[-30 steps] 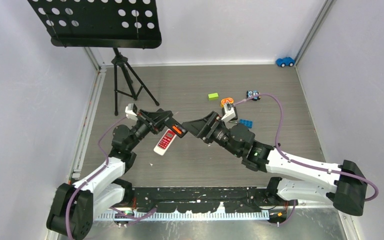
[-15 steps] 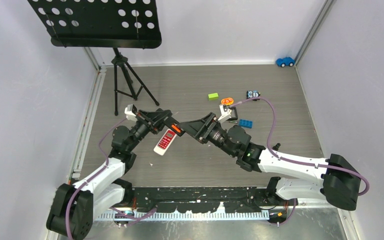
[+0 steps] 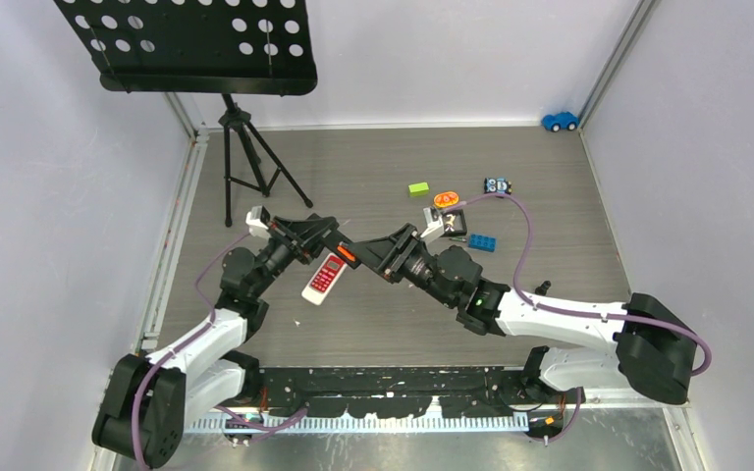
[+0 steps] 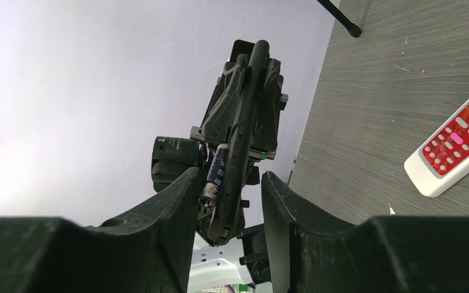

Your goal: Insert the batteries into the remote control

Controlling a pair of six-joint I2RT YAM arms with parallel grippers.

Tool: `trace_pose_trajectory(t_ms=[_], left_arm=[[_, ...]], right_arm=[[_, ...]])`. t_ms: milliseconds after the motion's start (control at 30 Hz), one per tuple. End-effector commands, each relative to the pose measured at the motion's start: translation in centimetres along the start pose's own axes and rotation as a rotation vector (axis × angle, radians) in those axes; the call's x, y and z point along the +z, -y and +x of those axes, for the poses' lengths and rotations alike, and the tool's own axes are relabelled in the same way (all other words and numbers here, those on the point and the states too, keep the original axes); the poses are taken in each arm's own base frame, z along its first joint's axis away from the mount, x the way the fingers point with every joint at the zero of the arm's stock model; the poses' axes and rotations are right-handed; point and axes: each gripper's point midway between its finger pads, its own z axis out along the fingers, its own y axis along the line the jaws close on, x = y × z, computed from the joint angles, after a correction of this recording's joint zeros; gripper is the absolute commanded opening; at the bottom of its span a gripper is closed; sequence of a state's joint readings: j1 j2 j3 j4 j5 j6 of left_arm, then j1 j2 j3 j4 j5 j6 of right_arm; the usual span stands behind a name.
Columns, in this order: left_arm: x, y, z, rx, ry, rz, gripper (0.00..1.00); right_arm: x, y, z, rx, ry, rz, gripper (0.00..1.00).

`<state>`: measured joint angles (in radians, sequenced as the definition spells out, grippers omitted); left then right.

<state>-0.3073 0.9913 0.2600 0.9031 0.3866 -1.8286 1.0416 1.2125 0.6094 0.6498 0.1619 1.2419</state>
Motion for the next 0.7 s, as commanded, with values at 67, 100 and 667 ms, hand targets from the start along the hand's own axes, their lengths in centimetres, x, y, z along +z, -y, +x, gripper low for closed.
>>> trace_pose_trajectory(t_ms=[67, 100, 667], left_arm=[[-0.3, 2.8, 1.0, 0.046, -0.047, 0.11, 0.0], [-0.3, 2.8, 1.1, 0.051, -0.048, 0.111, 0.0], [0.0, 2.2, 2.2, 0.289, -0.116, 0.058, 0.0]], right_arm=[[0.9, -0.7, -0.5, 0.036, 0.037, -0.019, 0.43], [0.9, -0.6, -0.5, 0.037, 0.036, -0.012, 0.43], [0.0, -1.0, -0.8, -0.096, 0.008, 0.048, 0.76]])
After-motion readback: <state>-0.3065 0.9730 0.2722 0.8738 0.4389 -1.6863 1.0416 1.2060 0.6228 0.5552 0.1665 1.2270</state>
